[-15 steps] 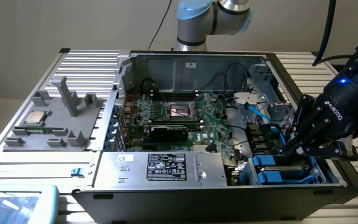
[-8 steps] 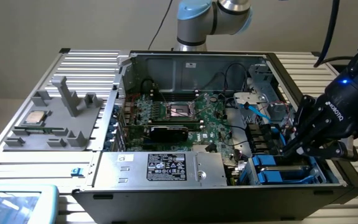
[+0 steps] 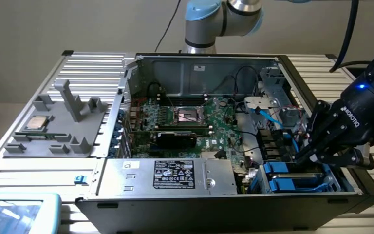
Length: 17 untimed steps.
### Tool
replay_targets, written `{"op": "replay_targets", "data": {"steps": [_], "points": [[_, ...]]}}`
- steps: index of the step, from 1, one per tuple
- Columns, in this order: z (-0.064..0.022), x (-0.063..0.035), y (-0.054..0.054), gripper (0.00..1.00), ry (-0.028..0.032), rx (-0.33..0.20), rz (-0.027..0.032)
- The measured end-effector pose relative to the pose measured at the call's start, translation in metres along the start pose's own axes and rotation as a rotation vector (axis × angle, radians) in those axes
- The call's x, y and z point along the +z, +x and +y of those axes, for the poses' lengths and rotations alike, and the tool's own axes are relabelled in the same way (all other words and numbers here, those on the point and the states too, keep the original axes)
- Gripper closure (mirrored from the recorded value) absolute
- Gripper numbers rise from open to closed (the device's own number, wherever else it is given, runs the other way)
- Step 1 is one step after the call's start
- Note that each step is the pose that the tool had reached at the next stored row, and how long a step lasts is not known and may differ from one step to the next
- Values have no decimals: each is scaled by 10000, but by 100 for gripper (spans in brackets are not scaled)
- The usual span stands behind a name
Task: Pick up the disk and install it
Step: 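Insert the first disk wire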
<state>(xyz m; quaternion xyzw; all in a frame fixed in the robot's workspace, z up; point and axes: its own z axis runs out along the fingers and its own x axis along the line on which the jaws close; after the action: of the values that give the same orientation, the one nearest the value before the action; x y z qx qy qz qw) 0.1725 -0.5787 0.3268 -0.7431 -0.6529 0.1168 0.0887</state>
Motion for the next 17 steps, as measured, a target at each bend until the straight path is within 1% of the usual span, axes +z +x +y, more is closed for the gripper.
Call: {"op": "replay_targets", "data": {"steps": [17], "points": [[8,2,1,84,1,-3,3]]}}
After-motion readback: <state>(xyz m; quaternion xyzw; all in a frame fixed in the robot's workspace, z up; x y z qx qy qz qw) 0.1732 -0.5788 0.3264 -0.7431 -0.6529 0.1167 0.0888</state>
